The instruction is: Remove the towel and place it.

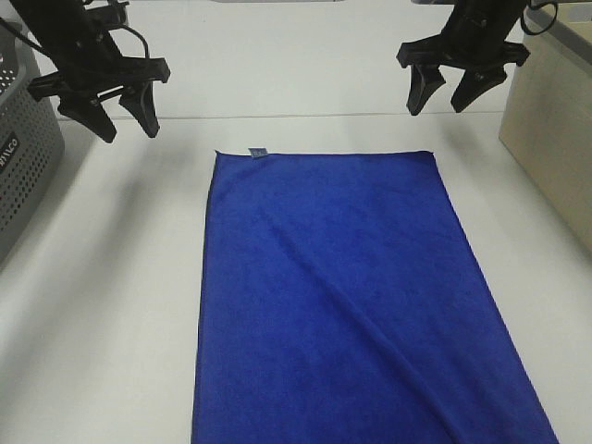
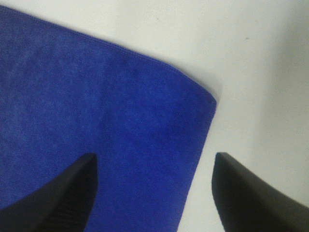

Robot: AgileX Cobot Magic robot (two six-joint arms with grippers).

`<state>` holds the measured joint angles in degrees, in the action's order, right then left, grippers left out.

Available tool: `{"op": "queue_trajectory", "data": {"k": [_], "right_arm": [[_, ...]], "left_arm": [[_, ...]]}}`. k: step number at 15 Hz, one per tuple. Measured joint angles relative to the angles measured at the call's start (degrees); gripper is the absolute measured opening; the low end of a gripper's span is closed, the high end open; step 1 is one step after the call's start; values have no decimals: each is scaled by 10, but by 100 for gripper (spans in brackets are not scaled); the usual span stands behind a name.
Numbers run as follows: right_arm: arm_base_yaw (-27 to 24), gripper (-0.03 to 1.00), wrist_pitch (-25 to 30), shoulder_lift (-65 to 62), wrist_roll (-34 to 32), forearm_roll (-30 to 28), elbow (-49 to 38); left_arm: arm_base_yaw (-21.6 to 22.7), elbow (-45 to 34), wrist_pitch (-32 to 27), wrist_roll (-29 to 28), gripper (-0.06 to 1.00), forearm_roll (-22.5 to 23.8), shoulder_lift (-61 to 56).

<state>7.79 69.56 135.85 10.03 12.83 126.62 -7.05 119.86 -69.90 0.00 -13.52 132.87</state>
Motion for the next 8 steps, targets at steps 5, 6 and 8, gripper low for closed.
{"op": "queue_trajectory", "data": {"k": [5,6,8], "right_arm": [[-50,62,-1,53,21,69,14],[-52,62,-1,60,29,74,14],[-52,62,-1,74,31,77,14]], "left_arm": [[23,21,22,52,57,-77,52],[23,21,37,63,57,-97,61],[23,21,70,84,57,-138,77]]}}
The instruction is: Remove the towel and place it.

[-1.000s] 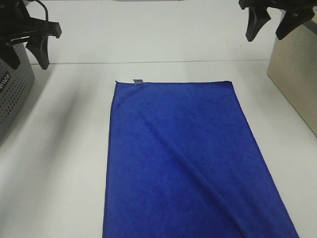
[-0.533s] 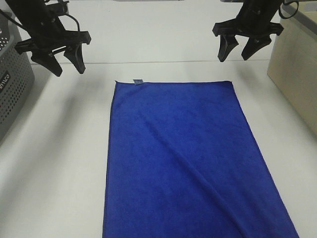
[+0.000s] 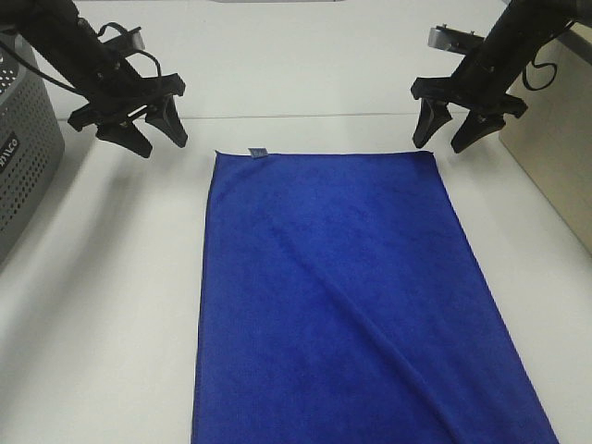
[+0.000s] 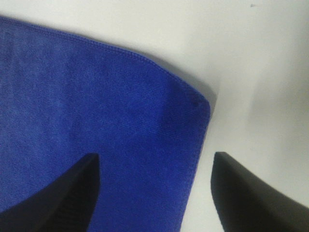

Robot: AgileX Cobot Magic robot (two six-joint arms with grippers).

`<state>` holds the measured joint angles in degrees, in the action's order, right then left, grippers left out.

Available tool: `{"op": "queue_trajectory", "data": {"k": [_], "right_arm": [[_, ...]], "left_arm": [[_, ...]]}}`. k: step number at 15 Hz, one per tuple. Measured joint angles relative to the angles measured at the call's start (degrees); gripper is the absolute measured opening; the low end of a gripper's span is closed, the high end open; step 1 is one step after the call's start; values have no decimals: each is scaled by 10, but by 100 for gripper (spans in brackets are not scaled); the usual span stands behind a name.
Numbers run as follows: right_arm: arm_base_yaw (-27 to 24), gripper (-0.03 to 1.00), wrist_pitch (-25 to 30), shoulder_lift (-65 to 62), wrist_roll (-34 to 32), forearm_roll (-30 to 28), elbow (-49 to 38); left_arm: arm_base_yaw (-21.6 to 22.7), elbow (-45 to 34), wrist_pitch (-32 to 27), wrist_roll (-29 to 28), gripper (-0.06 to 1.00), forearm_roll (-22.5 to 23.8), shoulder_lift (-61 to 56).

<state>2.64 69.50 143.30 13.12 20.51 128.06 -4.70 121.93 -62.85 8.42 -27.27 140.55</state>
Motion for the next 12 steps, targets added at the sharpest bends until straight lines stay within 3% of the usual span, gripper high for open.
{"op": "queue_trajectory", "data": {"k": [2,7,12], "right_arm": [[0,62,1,16,4,0,1],[0,62,-1,38,12,-9,13],[-2,61,-57,49,17,-10,13]], "left_arm": [[0,0,18,22,57,-39,18],[0,0,61,58,57,-86,49],[0,0,91,112,57,-142,75]]}}
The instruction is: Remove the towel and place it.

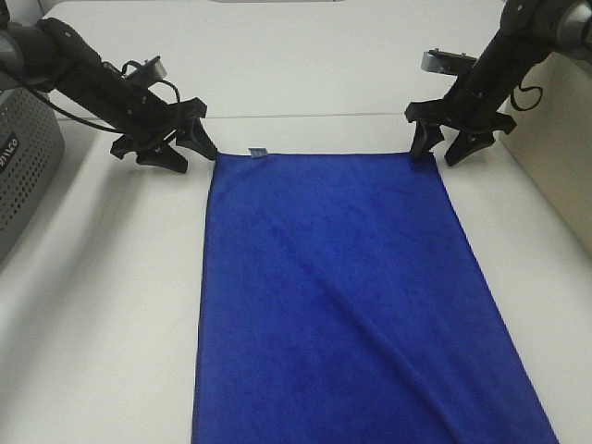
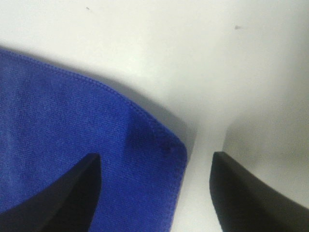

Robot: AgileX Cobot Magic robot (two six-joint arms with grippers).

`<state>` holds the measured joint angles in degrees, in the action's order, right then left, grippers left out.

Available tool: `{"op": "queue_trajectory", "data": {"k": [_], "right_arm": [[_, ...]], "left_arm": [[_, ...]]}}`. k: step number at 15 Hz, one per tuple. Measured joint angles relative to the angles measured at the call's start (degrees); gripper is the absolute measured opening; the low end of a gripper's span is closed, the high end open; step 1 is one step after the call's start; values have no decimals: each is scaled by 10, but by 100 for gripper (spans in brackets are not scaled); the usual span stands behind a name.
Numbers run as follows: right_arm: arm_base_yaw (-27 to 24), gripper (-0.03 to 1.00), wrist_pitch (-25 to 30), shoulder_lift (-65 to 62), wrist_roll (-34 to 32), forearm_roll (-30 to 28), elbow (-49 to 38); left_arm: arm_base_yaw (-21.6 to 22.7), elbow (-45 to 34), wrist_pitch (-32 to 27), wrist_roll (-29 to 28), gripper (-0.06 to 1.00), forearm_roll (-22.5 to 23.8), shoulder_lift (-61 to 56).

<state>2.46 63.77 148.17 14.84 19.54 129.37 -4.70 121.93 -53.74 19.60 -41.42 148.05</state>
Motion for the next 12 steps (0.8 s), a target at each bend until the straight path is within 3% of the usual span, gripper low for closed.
{"op": "queue_trajectory", "data": {"k": [4,12], "right_arm": [[-21,61,-2,17,10,50,2],[-22,61,-2,19,36,68,5]], "left_arm": [[0,0,13,17,57,-19,11],[0,3,15,21,57,-47,20]]}}
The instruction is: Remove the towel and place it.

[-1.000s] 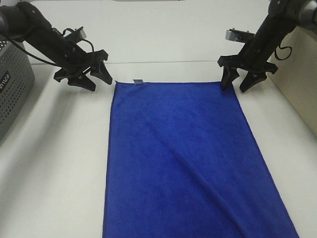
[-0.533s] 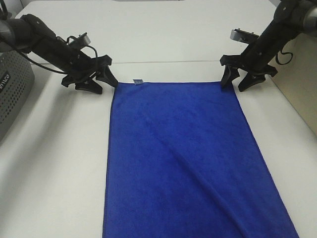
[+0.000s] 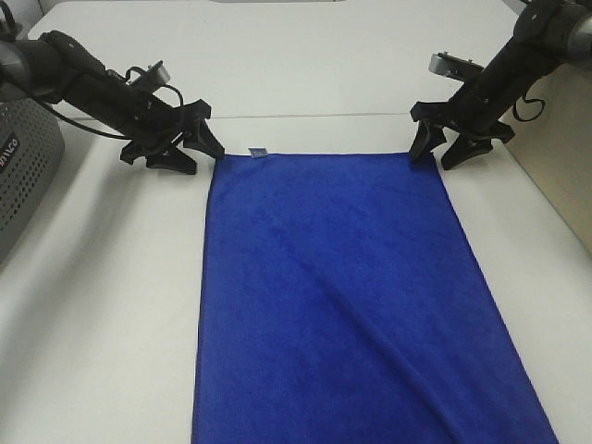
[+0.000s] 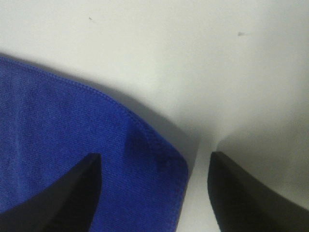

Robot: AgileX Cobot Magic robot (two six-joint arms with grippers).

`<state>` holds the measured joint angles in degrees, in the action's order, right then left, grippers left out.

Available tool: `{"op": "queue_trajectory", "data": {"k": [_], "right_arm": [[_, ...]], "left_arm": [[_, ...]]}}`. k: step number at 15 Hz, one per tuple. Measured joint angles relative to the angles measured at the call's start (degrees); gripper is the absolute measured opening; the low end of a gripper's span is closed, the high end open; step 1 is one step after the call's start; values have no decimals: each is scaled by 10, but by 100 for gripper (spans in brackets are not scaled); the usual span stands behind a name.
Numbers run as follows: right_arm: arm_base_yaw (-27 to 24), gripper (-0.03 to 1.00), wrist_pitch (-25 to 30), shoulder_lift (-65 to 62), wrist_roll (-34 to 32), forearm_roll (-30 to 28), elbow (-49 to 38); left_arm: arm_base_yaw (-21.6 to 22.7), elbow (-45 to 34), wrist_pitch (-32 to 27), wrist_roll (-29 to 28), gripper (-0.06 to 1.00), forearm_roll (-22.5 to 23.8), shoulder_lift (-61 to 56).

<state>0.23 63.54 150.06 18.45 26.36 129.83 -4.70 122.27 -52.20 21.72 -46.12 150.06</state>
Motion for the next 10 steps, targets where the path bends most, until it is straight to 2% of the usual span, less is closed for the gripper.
{"op": "queue_trajectory", "data": {"k": [3,7,10], "right_arm": [[0,61,0,2,9,15,0],[0,61,-3,13,19,48,2],[9,58,-18,19,38,69,4]], "left_arm": [[-2,2,0,1,57,-3,3],[-30,10,19,11,57,-22,15],[-41,10,40,16,54,-33,19]]}}
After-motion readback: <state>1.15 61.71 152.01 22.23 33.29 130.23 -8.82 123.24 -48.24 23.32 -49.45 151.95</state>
